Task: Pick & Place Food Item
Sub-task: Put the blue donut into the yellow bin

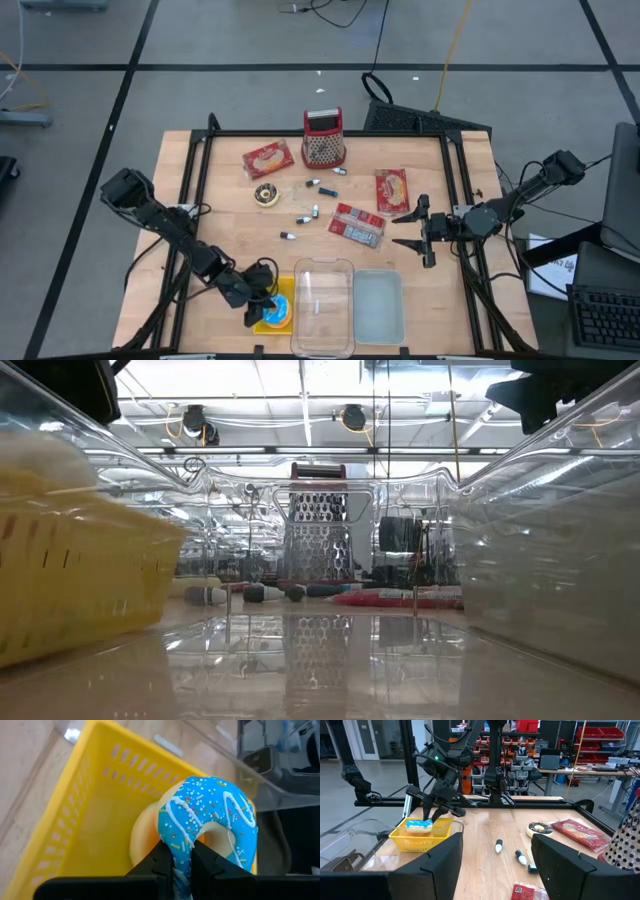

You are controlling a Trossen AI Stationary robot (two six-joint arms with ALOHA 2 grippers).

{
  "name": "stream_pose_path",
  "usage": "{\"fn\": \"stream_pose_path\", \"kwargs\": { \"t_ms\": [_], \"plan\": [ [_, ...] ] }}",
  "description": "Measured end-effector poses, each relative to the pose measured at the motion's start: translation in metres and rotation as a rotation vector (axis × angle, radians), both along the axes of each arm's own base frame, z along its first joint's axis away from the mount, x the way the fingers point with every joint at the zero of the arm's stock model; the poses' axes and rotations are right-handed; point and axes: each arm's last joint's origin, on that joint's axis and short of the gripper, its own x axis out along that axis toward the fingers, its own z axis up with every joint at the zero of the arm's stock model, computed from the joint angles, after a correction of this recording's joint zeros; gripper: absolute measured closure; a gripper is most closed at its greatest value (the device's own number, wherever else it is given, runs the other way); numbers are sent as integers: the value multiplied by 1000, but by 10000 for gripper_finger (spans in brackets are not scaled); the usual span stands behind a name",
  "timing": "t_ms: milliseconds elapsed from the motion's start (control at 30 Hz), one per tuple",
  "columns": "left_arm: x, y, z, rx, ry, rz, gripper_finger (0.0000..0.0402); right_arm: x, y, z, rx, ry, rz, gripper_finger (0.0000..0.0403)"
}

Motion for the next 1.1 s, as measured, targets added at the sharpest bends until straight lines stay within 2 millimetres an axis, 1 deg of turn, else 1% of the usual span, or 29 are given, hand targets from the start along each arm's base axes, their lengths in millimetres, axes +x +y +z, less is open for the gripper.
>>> {"fn": "stream_pose_path", "kwargs": {
  "t_ms": [133, 200, 367, 500, 700, 933, 1100],
  "plan": [
    [1, -1, 2, -5, -27, -13, 361, 0, 0, 0, 0, 0, 0, 177],
    [1, -1, 2, -4, -24, -12, 350, 0, 0, 0, 0, 0, 0, 177],
    [-1, 1, -1, -9, 27, 22, 296, 0, 0, 0, 0, 0, 0, 177],
    [-1, 1, -1, -4, 19, 14, 250, 0, 0, 0, 0, 0, 0, 177],
    [1, 0, 1, -21, -3, 0, 205, 0, 0, 0, 0, 1, 0, 177],
    [4, 2, 2, -58, 11, -25, 182, 0, 0, 0, 0, 1, 0, 177],
    [7, 5, 2, -69, 24, -58, 186, 0, 0, 0, 5, 5, 0, 177]
  ]
}}
